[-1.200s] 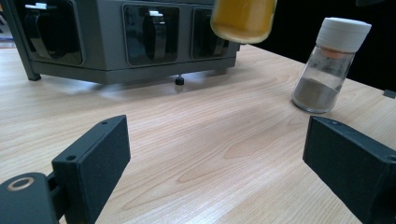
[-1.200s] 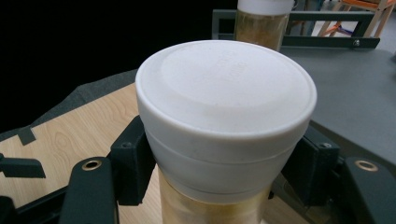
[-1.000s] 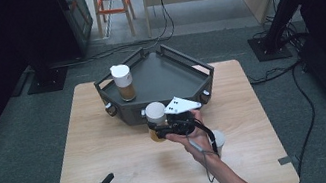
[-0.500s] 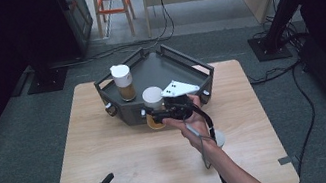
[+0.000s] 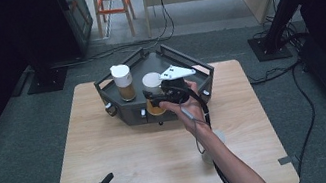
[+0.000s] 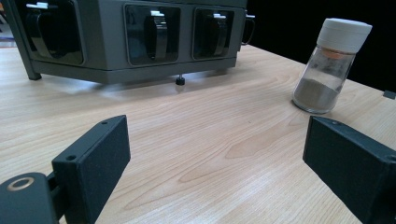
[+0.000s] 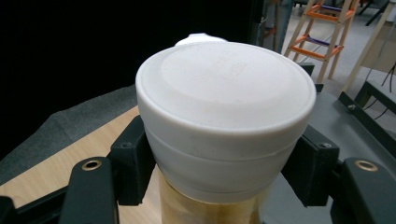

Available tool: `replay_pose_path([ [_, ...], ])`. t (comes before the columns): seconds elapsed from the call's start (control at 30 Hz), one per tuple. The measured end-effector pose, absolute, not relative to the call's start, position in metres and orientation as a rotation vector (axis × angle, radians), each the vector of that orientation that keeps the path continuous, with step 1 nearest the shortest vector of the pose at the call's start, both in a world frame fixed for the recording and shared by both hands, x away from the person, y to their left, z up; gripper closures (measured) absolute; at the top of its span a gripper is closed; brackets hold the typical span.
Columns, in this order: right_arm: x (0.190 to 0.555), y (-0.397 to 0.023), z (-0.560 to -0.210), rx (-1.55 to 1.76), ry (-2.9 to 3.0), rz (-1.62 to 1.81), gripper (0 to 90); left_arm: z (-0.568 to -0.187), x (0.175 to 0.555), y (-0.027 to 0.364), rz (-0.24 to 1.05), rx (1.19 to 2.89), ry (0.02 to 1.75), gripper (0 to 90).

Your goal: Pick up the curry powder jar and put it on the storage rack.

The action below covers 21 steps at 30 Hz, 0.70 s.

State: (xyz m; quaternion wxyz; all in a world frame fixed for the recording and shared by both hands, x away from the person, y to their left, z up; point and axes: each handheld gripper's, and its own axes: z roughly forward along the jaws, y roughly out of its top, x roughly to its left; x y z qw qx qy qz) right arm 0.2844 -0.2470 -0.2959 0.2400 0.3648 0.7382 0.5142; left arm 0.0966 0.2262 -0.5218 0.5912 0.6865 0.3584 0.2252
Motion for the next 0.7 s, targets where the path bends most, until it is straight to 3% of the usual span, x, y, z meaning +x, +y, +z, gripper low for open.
replay_pose_path([
  [0.7,0.329,-0.226,-0.298,1.1,1.955,1.307,34.3,-0.522,0.097,0.227,0.52,1.595,0.834,7.3],
])
